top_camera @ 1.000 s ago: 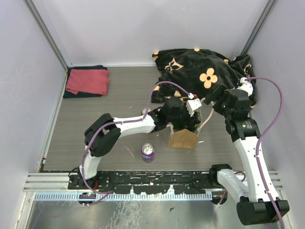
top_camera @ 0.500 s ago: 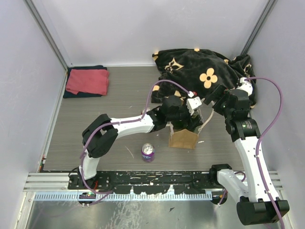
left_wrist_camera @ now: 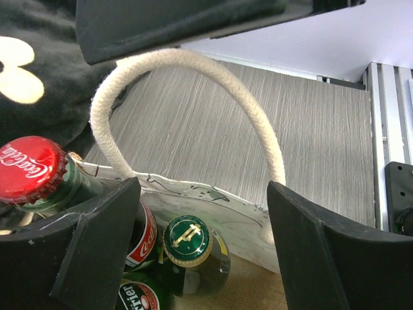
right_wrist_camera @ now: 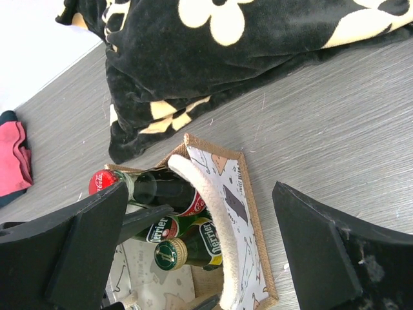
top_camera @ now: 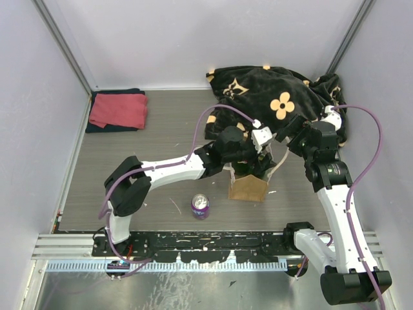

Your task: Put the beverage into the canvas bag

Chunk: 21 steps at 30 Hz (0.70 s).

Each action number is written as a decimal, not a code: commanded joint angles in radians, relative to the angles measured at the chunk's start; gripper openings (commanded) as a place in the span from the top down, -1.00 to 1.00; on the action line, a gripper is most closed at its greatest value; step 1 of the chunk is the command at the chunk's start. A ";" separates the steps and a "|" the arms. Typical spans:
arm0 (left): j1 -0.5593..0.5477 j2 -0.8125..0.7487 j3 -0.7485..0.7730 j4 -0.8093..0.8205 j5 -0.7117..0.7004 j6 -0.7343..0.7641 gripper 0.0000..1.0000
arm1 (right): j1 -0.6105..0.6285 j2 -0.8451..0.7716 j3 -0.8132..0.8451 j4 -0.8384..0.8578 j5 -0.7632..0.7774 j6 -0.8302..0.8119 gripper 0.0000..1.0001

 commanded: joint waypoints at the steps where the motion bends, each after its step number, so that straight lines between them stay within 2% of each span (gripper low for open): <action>1: -0.006 -0.075 0.009 -0.019 -0.005 -0.007 -0.73 | 0.002 -0.025 0.035 0.037 -0.011 0.020 -1.00; 11: -0.005 -0.206 0.000 -0.128 -0.058 0.010 -0.73 | 0.002 -0.039 0.060 0.002 -0.021 0.037 -1.00; 13: 0.013 -0.241 0.009 -0.169 -0.080 0.008 -0.84 | 0.002 -0.040 0.066 -0.008 -0.020 0.036 -1.00; 17: 0.131 -0.321 0.043 -0.323 -0.079 -0.075 -0.85 | 0.002 -0.037 0.091 -0.040 -0.015 0.020 -1.00; 18: 0.228 -0.372 0.058 -0.448 -0.073 -0.128 -0.84 | 0.003 -0.034 0.102 -0.053 -0.021 0.015 -1.00; 21: 0.353 -0.426 0.051 -0.638 -0.079 -0.115 -0.85 | 0.003 -0.029 0.107 -0.068 -0.035 0.015 -1.00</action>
